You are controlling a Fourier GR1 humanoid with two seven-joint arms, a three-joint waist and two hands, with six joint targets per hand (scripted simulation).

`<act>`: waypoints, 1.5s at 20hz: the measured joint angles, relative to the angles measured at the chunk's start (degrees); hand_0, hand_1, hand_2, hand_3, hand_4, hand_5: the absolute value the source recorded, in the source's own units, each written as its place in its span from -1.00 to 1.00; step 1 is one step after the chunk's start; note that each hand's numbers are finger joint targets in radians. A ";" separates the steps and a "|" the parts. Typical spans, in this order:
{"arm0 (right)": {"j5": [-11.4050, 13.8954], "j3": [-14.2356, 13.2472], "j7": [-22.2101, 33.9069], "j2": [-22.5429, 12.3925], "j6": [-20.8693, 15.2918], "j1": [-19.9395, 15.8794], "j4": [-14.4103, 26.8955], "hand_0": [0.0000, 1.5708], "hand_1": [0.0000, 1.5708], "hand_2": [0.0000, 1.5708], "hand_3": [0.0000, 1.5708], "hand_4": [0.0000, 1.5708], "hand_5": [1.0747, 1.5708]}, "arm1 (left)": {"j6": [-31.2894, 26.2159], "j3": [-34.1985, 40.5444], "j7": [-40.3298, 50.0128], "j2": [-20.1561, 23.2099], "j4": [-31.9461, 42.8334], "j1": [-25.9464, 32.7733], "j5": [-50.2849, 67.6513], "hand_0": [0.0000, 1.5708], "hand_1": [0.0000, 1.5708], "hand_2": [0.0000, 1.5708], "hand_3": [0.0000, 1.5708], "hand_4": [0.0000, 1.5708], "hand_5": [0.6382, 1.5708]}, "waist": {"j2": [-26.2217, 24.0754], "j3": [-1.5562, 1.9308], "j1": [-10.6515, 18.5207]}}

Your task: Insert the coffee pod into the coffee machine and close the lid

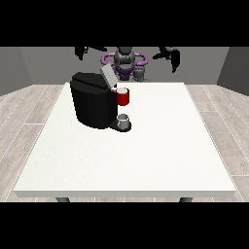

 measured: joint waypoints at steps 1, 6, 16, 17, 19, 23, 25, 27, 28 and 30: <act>-0.12 -0.11 0.10 0.13 -0.13 -0.92 0.51 -1.00 -1.00 -1.00 -1.00 -1.00 1.00 | 0.31 -0.59 0.24 -0.01 -1.34 0.12 0.46 -1.00 -1.00 -1.00 -1.00 -0.54 1.00 | 1.04 0.01 0.17; -3.44 -2.71 2.25 0.12 0.21 -5.05 3.16 -1.00 -1.00 -1.00 -1.00 -0.84 1.00 | 0.39 -2.97 0.94 0.24 -6.94 2.91 2.13 -1.00 -1.00 -1.00 -1.00 -0.64 1.00 | 4.02 0.02 1.61; -5.75 -3.50 2.20 -0.15 0.97 -10.89 9.10 -1.00 -1.00 -1.00 -1.00 -1.00 1.00 | 1.27 -6.26 5.25 1.46 -19.01 6.73 6.33 -1.00 -1.00 -1.00 -1.00 -0.52 1.00 | 9.84 0.01 1.59; -5.34 -2.95 1.91 0.67 0.20 -11.44 9.48 -1.00 -1.00 -1.00 -1.00 -1.00 1.00 | 1.75 -6.44 5.52 1.37 -19.96 6.63 6.38 -1.00 -1.00 -1.00 -1.00 -0.52 1.00 | 10.35 0.02 1.47; -5.15 -2.09 1.87 1.31 0.13 -12.57 10.05 -1.00 -1.00 -1.00 -1.00 -1.00 1.00 | 1.88 -6.24 4.96 2.07 -21.13 7.58 6.77 -1.00 -1.00 -1.00 -1.00 -0.52 1.00 | 11.40 0.02 0.90; -4.74 -0.64 1.82 1.87 0.55 -14.82 11.07 -1.00 -1.00 -1.00 -1.00 -1.00 1.00 | 2.69 -5.96 5.75 2.90 -23.41 8.60 7.50 -1.00 -1.00 -1.00 -1.00 -0.61 1.00 | 12.59 0.01 0.09; -4.52 0.17 1.64 2.07 1.07 -15.07 11.01 -1.00 -1.00 -1.00 -1.00 -1.00 1.00 | 2.41 -5.49 5.08 3.95 -23.73 9.81 7.96 -1.00 -1.00 -1.00 -1.00 -0.58 1.00 | 12.90 -0.02 -0.63; -4.77 -0.02 1.41 1.12 2.23 -16.13 11.81 -1.00 -1.00 -1.00 -1.00 -0.91 1.00 | 3.20 -5.92 5.52 3.94 -24.92 10.26 7.70 -1.00 -1.00 -1.00 -1.00 -0.62 1.00 | 13.51 -0.01 -0.84; -4.72 0.31 1.26 1.22 2.55 -16.36 11.83 -1.00 -1.00 -1.00 -1.00 -1.00 1.00 | 3.58 -5.70 5.03 4.27 -24.78 10.54 7.59 -1.00 -1.00 -1.00 -1.00 -0.55 1.00 | 13.83 -0.02 -1.20; -4.24 0.62 0.12 1.27 2.42 -16.92 11.98 -1.00 -1.00 -1.00 -1.00 -0.79 1.00 | 3.82 -6.09 3.76 4.50 -25.06 11.49 7.12 -1.00 -1.00 -1.00 -1.00 -0.54 1.00 | 14.51 -0.10 -1.07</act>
